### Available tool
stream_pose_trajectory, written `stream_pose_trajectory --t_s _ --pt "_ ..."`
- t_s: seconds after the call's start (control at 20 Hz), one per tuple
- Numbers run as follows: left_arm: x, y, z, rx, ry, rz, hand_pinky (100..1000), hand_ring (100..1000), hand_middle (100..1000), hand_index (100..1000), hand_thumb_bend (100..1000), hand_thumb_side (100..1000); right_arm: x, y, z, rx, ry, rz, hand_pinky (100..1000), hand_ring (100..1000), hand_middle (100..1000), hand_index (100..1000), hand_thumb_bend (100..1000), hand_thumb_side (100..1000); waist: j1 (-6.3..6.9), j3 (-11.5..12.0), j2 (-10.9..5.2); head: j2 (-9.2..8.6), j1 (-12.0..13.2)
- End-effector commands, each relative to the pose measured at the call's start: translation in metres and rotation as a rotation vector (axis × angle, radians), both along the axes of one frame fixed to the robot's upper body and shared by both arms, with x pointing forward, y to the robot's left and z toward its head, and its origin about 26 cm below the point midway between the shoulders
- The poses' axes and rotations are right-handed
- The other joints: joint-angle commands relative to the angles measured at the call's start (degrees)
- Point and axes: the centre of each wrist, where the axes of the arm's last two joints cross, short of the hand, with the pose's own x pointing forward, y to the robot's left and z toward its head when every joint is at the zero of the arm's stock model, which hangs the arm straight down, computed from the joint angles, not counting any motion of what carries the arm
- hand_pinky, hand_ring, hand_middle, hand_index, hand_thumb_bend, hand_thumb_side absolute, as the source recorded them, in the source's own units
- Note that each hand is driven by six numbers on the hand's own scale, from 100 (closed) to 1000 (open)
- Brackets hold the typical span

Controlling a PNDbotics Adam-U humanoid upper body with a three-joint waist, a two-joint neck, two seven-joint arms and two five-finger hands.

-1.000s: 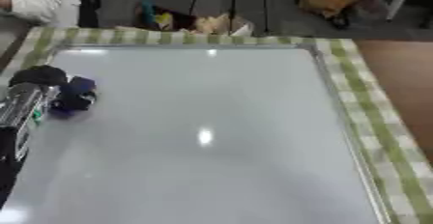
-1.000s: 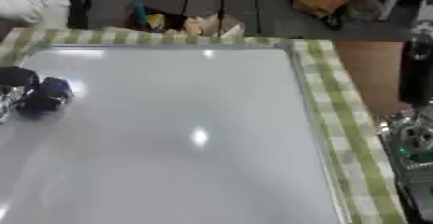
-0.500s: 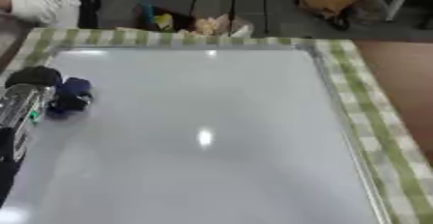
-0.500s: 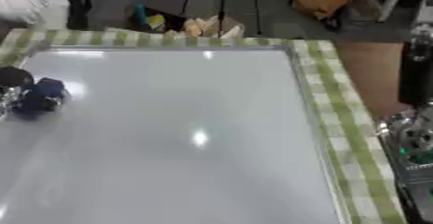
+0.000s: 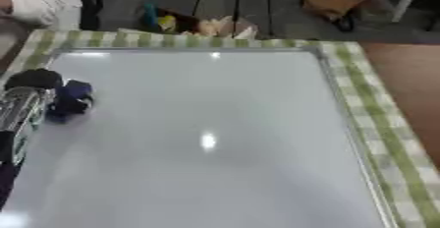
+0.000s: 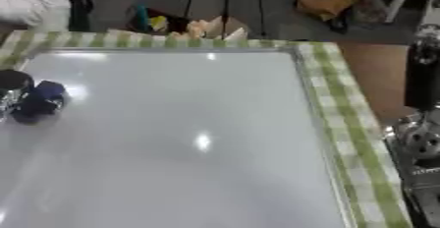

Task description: Wipe the whiteboard clean with a brush.

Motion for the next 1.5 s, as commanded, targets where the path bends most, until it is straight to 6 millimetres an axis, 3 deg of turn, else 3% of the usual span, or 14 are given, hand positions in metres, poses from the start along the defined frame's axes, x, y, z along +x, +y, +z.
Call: stream_pose_trajectory --t_s 0.05,0.4,1.05,1.5 --pt "-0.002 -0.013 0.006 0.002 0.014 -0.081 100 392 352 615 100 774 -0.003 -0.001 0.008 -0.007 -0.030 0.001 826 890 710 830 100 1000 0.06 -0.18 -1.16 -0.62 0.18" --pt "-0.004 -0.028 0.005 0.012 0.062 -0.178 106 395 353 616 100 783 -0.003 -0.001 0.008 -0.008 -0.032 0.002 826 889 710 829 100 1000 0.16 -0.31 -1.15 -0.68 0.40" --pt "-0.011 -0.035 -0.002 -0.004 0.177 -0.326 107 393 351 611 100 807 -0.003 -0.001 0.009 -0.006 -0.035 0.001 825 889 710 829 100 1000 0.22 -0.19 -1.32 -0.94 0.56" --pt "-0.032 -0.043 0.015 0.032 0.157 -0.449 100 391 349 608 100 807 -0.003 -0.001 0.008 -0.006 -0.035 -0.003 825 889 710 829 100 1000 0.32 -0.17 -1.30 -1.02 0.57"
